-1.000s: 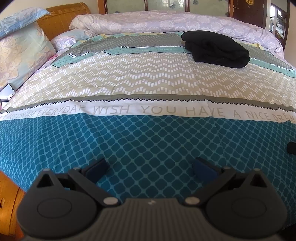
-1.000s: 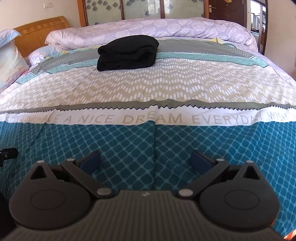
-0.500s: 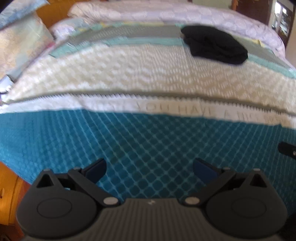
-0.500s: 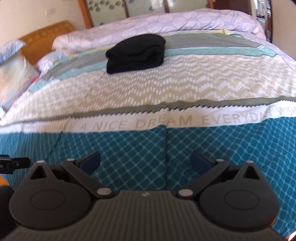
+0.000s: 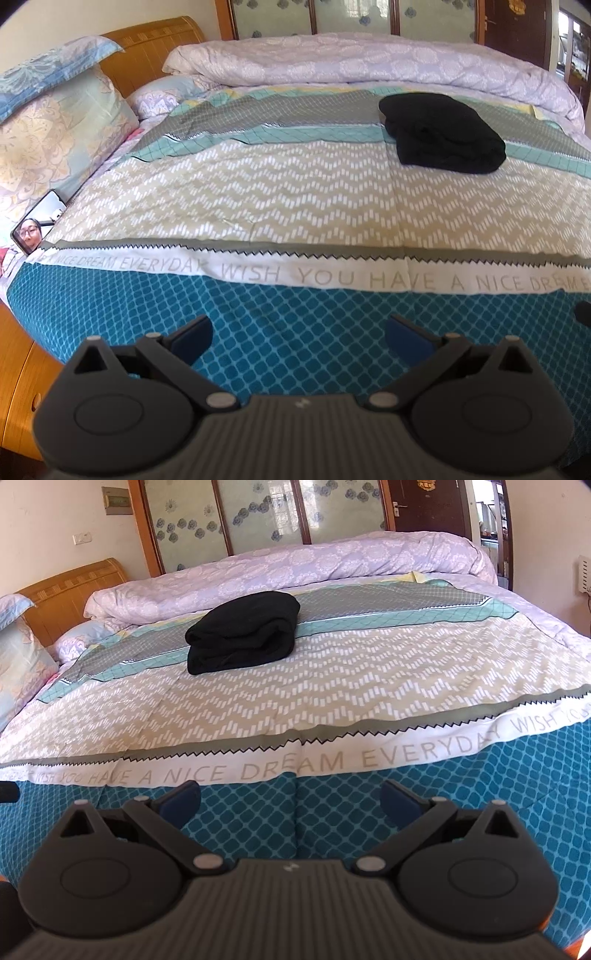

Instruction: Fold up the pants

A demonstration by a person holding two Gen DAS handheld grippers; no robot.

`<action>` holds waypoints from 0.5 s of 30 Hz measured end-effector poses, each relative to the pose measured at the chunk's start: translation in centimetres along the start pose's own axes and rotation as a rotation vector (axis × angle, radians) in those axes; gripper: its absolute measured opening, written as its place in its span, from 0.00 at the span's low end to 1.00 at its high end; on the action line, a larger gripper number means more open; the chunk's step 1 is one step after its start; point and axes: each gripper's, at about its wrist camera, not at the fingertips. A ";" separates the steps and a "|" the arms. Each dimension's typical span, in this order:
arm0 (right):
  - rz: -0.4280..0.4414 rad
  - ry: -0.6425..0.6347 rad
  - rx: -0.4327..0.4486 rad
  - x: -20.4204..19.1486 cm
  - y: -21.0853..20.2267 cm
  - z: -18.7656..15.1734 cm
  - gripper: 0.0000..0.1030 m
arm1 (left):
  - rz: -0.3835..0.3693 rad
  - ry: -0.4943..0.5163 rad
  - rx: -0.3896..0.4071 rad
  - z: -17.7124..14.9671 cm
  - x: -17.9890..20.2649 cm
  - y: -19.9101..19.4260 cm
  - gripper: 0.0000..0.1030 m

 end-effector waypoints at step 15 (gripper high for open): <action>0.041 0.013 0.078 0.1 -1.3 0.4 1.00 | 0.108 0.032 0.149 0.6 1.4 -2.3 1.00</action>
Point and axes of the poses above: each gripper's, at about its wrist camera, not at the fingertips, and y roughly the way its jaws point, x to its right, z to its top, and after that the axes turned 10 degrees about z, right-handed
